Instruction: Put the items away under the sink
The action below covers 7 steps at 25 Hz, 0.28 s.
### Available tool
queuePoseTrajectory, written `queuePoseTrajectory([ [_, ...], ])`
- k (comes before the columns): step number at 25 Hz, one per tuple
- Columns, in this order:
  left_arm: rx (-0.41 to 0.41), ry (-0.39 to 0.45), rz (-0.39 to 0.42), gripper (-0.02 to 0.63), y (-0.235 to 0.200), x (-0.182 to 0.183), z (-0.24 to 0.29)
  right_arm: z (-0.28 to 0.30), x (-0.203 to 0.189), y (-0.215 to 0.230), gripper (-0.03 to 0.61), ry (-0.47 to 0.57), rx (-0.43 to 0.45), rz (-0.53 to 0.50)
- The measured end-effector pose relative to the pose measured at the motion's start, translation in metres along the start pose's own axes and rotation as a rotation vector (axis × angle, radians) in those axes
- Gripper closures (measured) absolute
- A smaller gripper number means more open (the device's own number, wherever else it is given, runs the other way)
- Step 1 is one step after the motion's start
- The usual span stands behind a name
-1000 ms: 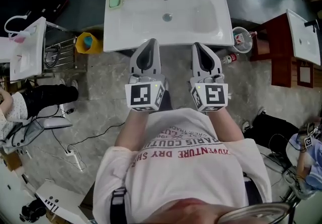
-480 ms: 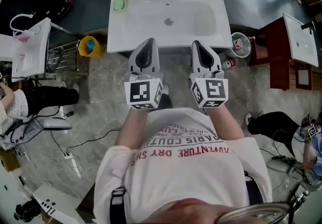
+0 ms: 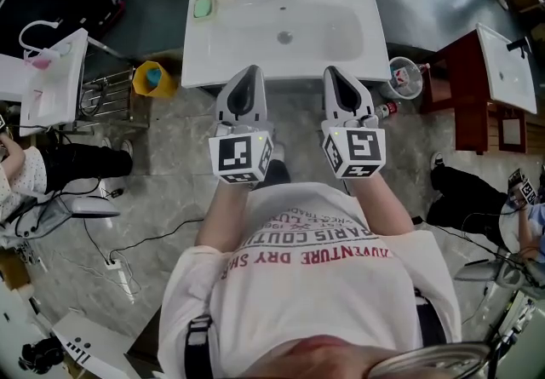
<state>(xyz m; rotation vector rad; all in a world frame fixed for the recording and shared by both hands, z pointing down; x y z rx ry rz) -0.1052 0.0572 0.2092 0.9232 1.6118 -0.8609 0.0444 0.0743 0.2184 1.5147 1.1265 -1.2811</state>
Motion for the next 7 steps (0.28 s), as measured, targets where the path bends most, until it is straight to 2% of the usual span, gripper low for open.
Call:
queuePoseTrajectory([
  [7,0.007,-0.018,-0.002,0.591,0.0059,-0.0100,-0.0002,-0.0058,-0.0042,0.0104,0.554,-0.001,-0.002,-0.005],
])
Point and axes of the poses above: the fingertips, and each gripper's own axes: z forward along the fingers, y to its right, x out of its top, the point moved 2 cm from there along -z, backward along the fingers, and after that the axes turned 14 degrees about y, right-handed, at the moved point
